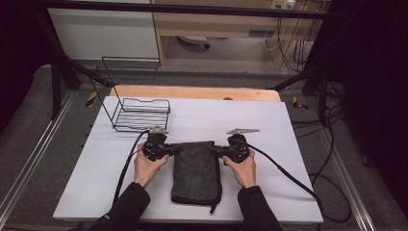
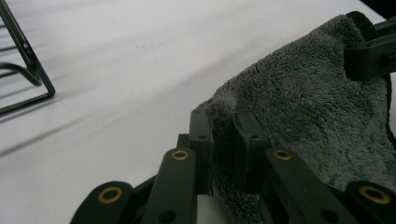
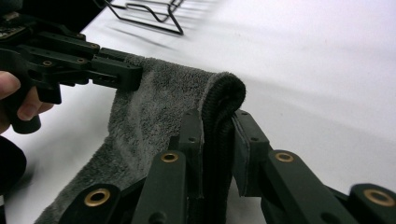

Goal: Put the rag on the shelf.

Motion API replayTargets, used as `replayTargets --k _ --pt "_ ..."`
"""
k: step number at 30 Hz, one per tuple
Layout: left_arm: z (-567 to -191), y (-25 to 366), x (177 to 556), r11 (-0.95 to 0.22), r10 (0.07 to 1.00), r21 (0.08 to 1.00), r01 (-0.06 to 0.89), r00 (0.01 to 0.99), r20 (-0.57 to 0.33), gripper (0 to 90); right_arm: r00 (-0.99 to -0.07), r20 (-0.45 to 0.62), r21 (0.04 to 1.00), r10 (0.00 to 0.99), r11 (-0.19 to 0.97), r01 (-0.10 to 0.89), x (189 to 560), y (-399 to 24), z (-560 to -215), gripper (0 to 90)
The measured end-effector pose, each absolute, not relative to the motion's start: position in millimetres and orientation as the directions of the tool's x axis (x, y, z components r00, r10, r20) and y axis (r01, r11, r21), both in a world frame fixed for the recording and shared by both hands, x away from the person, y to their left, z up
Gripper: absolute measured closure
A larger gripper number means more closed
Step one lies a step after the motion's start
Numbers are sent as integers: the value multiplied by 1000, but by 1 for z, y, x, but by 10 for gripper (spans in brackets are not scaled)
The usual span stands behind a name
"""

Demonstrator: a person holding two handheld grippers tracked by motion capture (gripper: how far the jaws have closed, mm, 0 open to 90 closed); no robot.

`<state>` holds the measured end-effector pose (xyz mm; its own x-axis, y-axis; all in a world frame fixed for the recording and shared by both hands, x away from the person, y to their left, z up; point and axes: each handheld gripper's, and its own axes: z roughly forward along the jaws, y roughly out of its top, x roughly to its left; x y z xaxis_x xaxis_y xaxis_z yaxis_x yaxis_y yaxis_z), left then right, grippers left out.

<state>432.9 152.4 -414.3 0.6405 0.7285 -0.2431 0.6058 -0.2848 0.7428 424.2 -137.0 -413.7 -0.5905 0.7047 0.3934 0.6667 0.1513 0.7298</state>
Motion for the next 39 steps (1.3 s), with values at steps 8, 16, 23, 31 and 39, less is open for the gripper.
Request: replayTargets --k 8,16,23,31,39 --pt "-398 156 420 -266 717 793 549 662 -218 792 -618 383 775 686 126 620 410 -142 -398 765" --pt "-383 158 404 -258 704 829 495 684 -190 793 -651 348 814 674 126 566 394 -142 -383 767" --pt "-368 162 394 -234 703 862 449 691 -169 793 -676 315 849 666 121 515 385 -141 -367 770" --pt "-351 167 384 -211 708 897 390 693 -135 794 -699 277 892 659 94 442 373 -136 -353 775" --pt "-332 174 377 -176 717 928 328 689 -107 795 -716 220 932 662 75 355 366 -131 -334 777"
